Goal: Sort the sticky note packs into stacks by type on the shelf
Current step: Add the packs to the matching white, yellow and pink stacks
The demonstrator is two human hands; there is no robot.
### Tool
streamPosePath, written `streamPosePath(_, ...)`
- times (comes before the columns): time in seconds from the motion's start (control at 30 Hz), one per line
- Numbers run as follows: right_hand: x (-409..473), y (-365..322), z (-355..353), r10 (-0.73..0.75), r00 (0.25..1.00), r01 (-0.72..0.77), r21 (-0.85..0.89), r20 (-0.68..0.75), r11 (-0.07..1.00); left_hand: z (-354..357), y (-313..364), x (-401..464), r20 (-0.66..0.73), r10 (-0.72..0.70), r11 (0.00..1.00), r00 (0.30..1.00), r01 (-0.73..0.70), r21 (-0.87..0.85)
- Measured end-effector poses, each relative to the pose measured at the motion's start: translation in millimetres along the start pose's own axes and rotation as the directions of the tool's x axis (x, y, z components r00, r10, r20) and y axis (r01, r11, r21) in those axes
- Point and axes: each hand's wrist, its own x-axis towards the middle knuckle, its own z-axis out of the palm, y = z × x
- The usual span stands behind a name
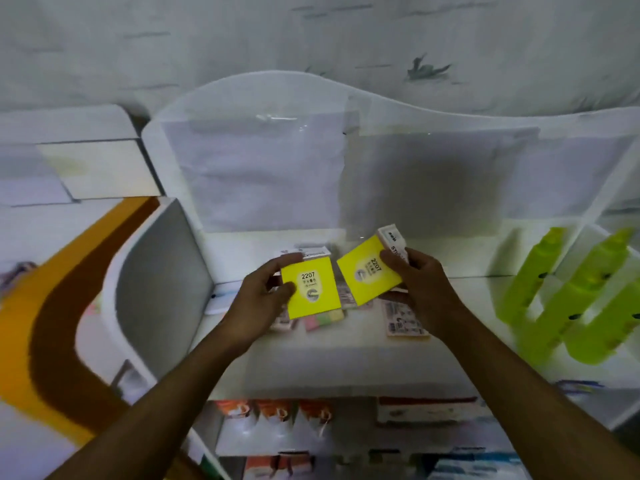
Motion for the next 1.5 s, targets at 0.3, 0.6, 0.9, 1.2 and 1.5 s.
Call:
streamPosePath(0.3,-14.5,-32.1,121.2,-0.107,0.986,0.093,0.112,0.126,0.989,-99.7,65.2,-49.9,-0.143,0.222,0.969,0.964,-0.203,0.141)
streamPosePath(0.6,-78.4,-37.4,320.9,-0.278,0.908,0.289,0.012,0.314,0.957,-284.0,55.0,-136.9,-0.358,0.198,0.979,0.912,-0.201,0.031)
streamPosePath(0.9,-113.7,31.3,504.9,-0.246,0.923,0.323,-0.246,0.298,0.914,-441.6,-1.0,-221.6,-0.453,0.024,0.998,0.891,-0.05,-0.046)
streamPosePath(1.2,-73.0,95.7,570.0,0.036,0.971,-0.032,-0.019,0.238,0.999,-526.5,-41.7,-223.6,-0.477,-0.077,0.997,0.875,0.055,-0.059)
streamPosePath(1.5,-32.5,124.3,619.9,0.2,0.887,-0.222,0.005,0.415,0.975,-553.1,-52.3,-141.3,-0.264,-0.04,0.987,0.964,0.079,0.137)
